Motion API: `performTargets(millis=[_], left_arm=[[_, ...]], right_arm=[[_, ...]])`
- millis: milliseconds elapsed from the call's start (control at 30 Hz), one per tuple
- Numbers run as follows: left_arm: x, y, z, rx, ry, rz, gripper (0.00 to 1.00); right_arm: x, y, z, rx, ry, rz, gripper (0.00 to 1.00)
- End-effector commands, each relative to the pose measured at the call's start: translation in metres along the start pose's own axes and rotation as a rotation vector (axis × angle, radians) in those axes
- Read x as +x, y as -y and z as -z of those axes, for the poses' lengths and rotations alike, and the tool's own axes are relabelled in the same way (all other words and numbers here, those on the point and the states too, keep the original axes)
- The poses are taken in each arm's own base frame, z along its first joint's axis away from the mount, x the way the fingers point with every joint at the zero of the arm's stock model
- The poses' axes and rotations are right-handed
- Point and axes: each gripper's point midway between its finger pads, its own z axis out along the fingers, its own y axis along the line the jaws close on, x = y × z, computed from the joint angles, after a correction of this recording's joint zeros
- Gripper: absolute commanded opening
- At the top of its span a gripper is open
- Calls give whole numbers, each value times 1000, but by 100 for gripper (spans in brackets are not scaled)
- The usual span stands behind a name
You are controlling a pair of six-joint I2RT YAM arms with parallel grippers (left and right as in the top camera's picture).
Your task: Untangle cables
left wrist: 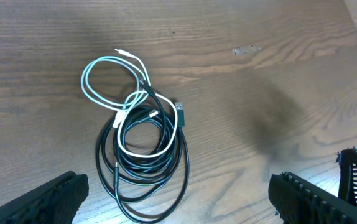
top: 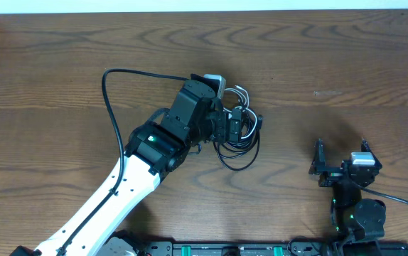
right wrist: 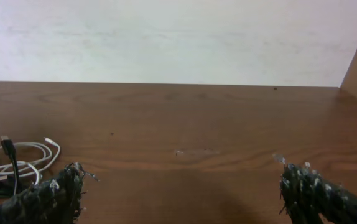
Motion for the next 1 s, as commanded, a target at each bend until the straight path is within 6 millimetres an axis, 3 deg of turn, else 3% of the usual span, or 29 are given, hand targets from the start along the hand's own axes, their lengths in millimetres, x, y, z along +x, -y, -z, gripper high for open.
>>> performTargets(millis=[0, 233, 600, 967], left_arm=[[4, -1, 3, 0, -21, 15, 98], [12, -12, 2, -56, -52, 21, 98], [25, -69, 14, -313, -70, 171, 98], [34, -76, 17, -342, -110, 179, 98]], right_arm=[[1, 1, 0, 7, 1, -10, 99], [1, 1, 0, 7, 1, -10, 99], [1, 1, 0, 7, 1, -10, 99], [1, 1, 0, 7, 1, -10, 99]])
